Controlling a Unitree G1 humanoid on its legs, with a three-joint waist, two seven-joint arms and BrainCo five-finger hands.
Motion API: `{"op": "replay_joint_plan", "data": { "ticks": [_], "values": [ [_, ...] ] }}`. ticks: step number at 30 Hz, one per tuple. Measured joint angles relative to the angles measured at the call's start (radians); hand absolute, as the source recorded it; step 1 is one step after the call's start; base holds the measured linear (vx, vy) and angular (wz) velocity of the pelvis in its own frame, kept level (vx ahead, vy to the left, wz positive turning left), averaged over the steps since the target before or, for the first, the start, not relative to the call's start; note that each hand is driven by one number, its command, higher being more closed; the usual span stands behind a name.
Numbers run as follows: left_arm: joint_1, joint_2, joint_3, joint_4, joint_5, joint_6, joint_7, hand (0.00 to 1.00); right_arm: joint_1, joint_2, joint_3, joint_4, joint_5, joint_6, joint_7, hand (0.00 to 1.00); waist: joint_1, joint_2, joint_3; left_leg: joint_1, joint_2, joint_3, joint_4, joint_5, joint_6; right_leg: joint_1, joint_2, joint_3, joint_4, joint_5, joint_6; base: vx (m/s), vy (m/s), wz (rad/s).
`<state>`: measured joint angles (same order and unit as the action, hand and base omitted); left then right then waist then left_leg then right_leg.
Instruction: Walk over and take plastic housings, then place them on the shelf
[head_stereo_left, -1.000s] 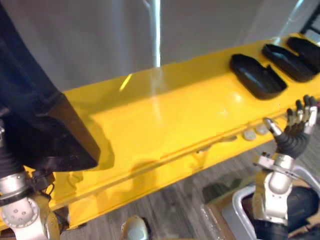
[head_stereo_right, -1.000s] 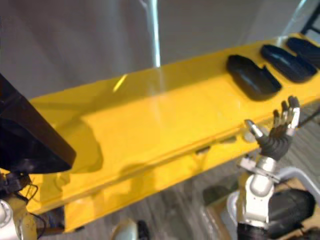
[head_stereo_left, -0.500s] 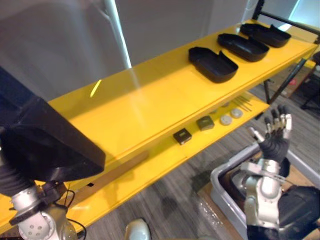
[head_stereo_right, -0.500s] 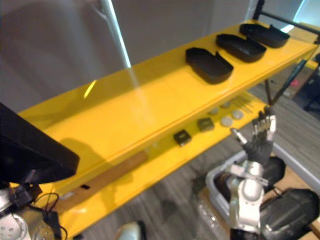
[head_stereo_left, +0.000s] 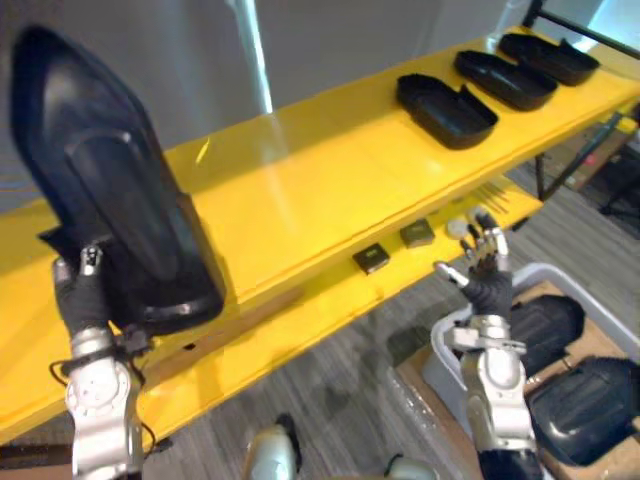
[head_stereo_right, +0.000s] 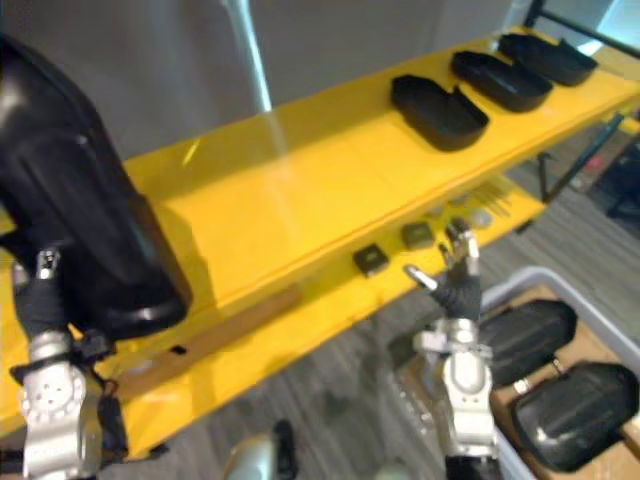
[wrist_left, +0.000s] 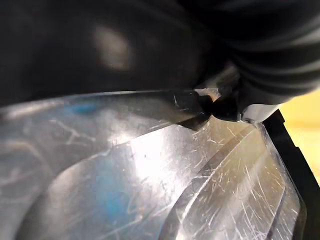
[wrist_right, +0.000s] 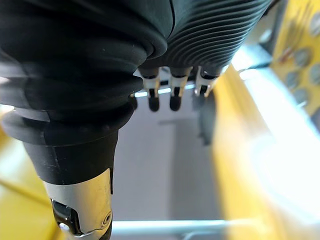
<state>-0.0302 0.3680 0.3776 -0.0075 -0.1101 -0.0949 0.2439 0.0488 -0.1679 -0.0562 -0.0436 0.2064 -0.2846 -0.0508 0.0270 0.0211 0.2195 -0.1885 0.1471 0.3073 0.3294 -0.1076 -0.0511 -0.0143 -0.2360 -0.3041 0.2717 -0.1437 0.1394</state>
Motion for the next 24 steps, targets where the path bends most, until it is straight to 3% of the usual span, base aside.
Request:
{"op": "replay_joint_plan", "data": {
  "ticks": [4, 10, 11, 14, 18, 20, 24],
  "values": [
    [-0.226, 0.156, -0.018, 0.325, -0.012, 0.086, 0.063, 1.0, 0.021, -0.049, 0.002, 0.037, 0.047, 0.027, 0.06, 0.0, -0.044, 0.001, 0.002, -0.001, -0.015, 0.038, -0.038, 0.026, 0.003, -0.071, -0.013, 0.053, 0.039, 0.0, 0.0, -0.01, -0.01, -0.26],
    [-0.484, 0.316, -0.11, 0.582, -0.044, 0.188, 0.099, 1.0, 0.041, -0.093, 0.047, 0.037, 0.076, 0.027, 0.094, 0.0, -0.077, 0.001, 0.038, 0.011, -0.019, 0.073, -0.051, 0.036, 0.006, -0.119, -0.022, 0.099, 0.088, -0.014, -0.004, -0.03, -0.008, -0.19],
    [-0.535, 0.356, -0.124, 0.623, -0.038, 0.23, 0.101, 1.0, 0.046, -0.097, 0.065, 0.037, 0.087, 0.028, 0.095, 0.0, -0.08, -0.002, 0.053, 0.012, -0.019, 0.084, -0.054, 0.039, 0.006, -0.132, -0.021, 0.114, 0.097, -0.015, -0.004, -0.05, -0.012, -0.16],
    [-0.612, 0.402, -0.135, 0.671, -0.037, 0.318, 0.103, 1.0, 0.047, -0.097, 0.072, 0.037, 0.106, 0.028, 0.094, 0.0, -0.098, -0.004, 0.086, 0.0, -0.017, 0.084, -0.047, 0.042, 0.007, -0.144, -0.021, 0.117, 0.106, -0.016, -0.003, -0.06, -0.009, -0.03],
    [-0.691, 0.422, -0.164, 0.746, -0.038, 0.411, 0.103, 1.0, 0.064, -0.101, 0.12, 0.029, 0.137, 0.031, 0.087, 0.0, -0.098, -0.014, 0.107, -0.026, -0.004, 0.082, -0.025, 0.04, 0.008, -0.16, -0.013, 0.117, 0.11, -0.012, -0.003, -0.03, -0.004, 0.01],
    [-0.751, 0.462, -0.196, 0.809, -0.04, 0.483, 0.093, 1.0, 0.059, -0.1, 0.164, 0.004, 0.142, 0.038, 0.064, 0.0, -0.099, -0.028, 0.144, -0.045, 0.019, 0.077, 0.014, 0.029, 0.004, -0.162, 0.004, 0.118, 0.112, -0.009, -0.007, -0.04, -0.014, -0.03],
    [-0.809, 0.49, -0.204, 0.849, -0.061, 0.546, 0.057, 1.0, 0.052, -0.1, 0.186, -0.022, 0.147, 0.047, 0.027, 0.0, -0.098, -0.038, 0.186, -0.082, 0.042, 0.062, 0.066, 0.008, 0.005, -0.178, 0.017, 0.118, 0.123, -0.008, -0.008, -0.06, 0.006, 0.0]
  ]
}}
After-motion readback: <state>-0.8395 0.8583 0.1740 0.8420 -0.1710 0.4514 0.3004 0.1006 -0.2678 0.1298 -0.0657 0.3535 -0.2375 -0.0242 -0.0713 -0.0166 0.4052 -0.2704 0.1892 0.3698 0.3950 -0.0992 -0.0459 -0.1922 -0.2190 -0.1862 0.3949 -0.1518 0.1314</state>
